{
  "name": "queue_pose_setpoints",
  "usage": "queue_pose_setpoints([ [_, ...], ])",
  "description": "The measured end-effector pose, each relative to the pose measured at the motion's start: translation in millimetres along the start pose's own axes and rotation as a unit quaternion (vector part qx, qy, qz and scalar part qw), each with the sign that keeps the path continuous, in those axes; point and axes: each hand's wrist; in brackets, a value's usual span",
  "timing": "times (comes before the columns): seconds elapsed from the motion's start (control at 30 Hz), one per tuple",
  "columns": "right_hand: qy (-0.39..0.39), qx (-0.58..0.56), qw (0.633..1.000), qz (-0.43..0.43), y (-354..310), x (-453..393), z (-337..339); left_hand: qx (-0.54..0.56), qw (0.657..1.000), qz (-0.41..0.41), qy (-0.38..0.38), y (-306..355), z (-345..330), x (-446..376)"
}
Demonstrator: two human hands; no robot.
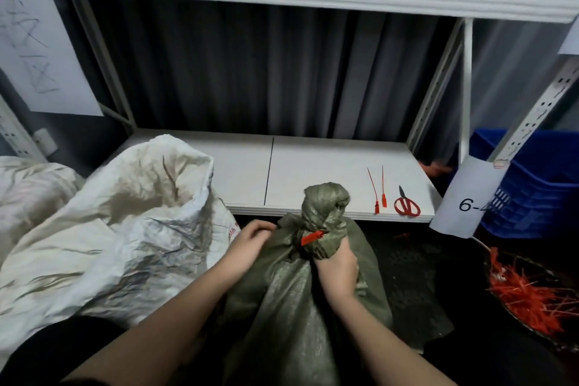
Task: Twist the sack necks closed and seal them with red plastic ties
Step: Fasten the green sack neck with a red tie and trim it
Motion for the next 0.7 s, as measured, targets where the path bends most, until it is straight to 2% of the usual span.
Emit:
queue_pose_setpoints([
  [0.07,0.028,-0.023,0.999,0.000,-10,0,15,-0.079,0.996,0.034,0.038,-5,16,0],
  [0.17,0.058,-0.059,0.996,0.021,-28,-5,33,-0.196,0.979,0.052,0.000,-11,37,1],
  [0.27,0.072,-0.075,0.994,0.034,-53,-15,50,-0.178,0.977,0.063,-0.096,6,53,17],
  [0.4,0.077,-0.083,0.992,0.061,-88,-24,68,-0.080,0.959,0.175,-0.208,27,83,42],
  [0.5,0.071,-0.110,0.988,0.080,-110,-30,74,-0.079,0.935,0.208,-0.276,25,104,53],
  [0.6,0.053,-0.104,0.987,0.108,-135,-37,70,-0.127,0.929,0.193,-0.288,24,106,68],
  [0.7,0.056,-0.112,0.984,0.130,-160,-33,62,-0.109,0.947,0.165,-0.252,18,113,73],
])
Point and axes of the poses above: each hand's wrist, its own x-axis away from the middle knuckle, its own z-axis out of the back of the hand, y = z × x, and after that the axes turned 7 degrees about y, right-handed
